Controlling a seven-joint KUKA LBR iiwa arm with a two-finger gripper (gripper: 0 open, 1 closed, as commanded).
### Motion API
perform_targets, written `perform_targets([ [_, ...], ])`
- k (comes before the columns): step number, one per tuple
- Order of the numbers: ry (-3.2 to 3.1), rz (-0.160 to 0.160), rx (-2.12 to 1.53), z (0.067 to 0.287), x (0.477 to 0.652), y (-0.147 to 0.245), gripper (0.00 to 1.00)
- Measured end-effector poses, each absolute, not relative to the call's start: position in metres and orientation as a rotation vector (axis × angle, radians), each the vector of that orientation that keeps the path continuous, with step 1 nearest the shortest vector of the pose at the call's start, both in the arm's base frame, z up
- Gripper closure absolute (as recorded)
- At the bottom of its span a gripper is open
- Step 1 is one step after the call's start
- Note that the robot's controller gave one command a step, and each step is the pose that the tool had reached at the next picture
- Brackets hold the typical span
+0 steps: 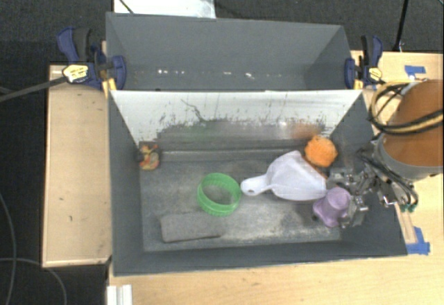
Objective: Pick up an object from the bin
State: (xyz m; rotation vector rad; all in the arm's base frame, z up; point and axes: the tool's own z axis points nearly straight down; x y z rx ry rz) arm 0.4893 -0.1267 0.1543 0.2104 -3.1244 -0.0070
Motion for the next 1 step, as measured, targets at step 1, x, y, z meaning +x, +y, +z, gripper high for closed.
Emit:
perform_targets([
  [1,-3.136,-0.004,0.064,0.224,0.4896,-0.1114,1.0],
])
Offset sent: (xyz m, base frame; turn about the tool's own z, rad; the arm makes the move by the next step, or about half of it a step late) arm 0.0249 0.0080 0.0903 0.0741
